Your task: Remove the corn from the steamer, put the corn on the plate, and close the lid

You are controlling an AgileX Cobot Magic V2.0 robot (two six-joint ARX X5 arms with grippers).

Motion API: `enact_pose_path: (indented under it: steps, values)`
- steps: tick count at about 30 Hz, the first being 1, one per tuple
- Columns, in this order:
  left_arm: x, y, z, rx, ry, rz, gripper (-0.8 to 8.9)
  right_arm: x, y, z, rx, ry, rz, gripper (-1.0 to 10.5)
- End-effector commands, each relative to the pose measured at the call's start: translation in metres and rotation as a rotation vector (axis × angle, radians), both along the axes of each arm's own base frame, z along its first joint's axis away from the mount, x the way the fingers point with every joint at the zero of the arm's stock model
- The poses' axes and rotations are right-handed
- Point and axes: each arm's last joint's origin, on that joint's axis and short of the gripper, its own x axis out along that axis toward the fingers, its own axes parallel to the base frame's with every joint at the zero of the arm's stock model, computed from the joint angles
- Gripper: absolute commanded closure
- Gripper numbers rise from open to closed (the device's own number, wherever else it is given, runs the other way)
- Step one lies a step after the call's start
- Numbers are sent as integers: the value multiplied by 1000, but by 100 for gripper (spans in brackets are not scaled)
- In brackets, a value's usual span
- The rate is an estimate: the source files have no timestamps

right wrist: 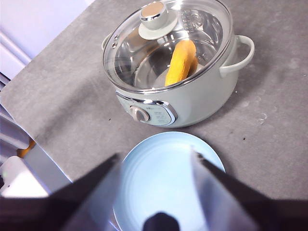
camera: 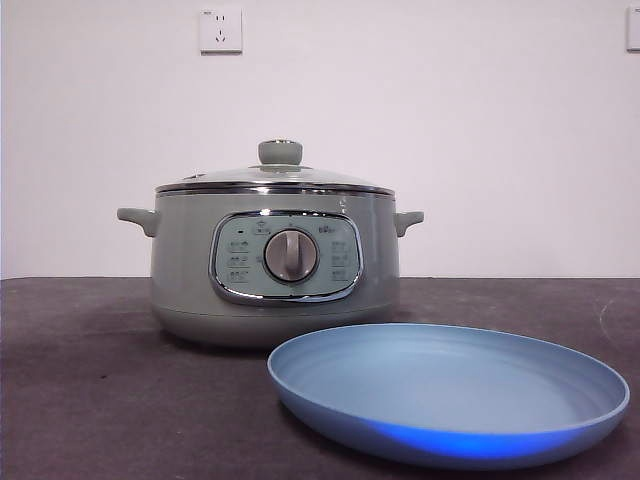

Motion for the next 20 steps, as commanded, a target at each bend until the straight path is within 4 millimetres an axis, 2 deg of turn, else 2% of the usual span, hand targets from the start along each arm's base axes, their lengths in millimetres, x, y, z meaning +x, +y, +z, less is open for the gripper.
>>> enact_pose_path:
  steps: [1,6,11,16,20]
  values:
    - [0,0,3,10,-31,-8,149,0,0,1,-3,-9,1,309]
    - [4,0,5,10,-57,-8,149,0,0,1,-2,-12,1,309]
    - [17,0,6,10,-86,-13,149,1,0,2,2,-20,-1,309]
    - [39,-6,6,9,-93,-44,149,1,0,2,3,-19,-3,309]
    - [60,-16,13,24,-103,-49,149,1,0,2,4,-16,-5,309]
